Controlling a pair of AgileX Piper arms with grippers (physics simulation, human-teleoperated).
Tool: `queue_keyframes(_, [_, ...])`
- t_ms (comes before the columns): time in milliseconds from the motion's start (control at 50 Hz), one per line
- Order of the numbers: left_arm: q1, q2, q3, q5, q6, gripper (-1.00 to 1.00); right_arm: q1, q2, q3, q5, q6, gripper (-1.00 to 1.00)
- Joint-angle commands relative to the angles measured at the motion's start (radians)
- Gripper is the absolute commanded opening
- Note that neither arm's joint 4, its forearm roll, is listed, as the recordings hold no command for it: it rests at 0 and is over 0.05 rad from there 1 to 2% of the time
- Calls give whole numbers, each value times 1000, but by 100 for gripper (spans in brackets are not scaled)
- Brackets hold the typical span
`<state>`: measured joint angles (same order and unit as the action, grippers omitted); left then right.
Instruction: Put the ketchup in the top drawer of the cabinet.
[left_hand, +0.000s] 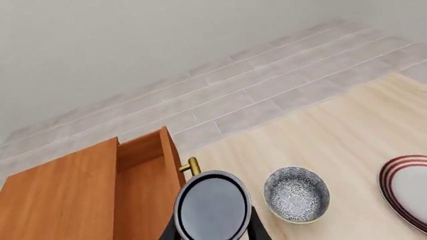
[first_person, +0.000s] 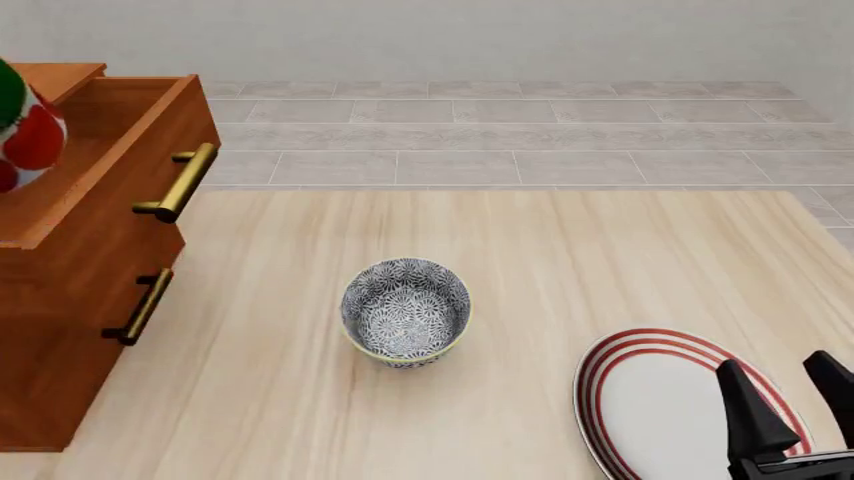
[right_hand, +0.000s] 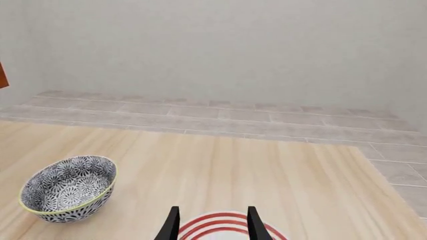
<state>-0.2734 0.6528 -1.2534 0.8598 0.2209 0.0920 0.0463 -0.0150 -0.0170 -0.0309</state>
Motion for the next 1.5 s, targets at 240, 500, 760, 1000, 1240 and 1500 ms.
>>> queue_keyframes(240, [187, 155, -60, -53, 35, -100, 2, 19, 9, -24, 8, 100])
queue_keyframes(500, [279, 228, 0, -128, 77, -100, 4, 27, 1, -21, 8, 100])
queue_keyframes(760, [336, 255, -2, -159, 106, -100, 8, 38, 9, -35, 10, 100])
queue_keyframes(1000, [390, 299, 26, -207, 123, -100, 9, 40, 10, -35, 16, 100])
queue_keyframes(1240, [398, 310, 77, -228, 152, -100, 12, 47, 8, -35, 18, 100])
queue_keyframes(1500, [401, 319, 141, -267, 176, -100, 12, 67, 13, -55, 17, 100])
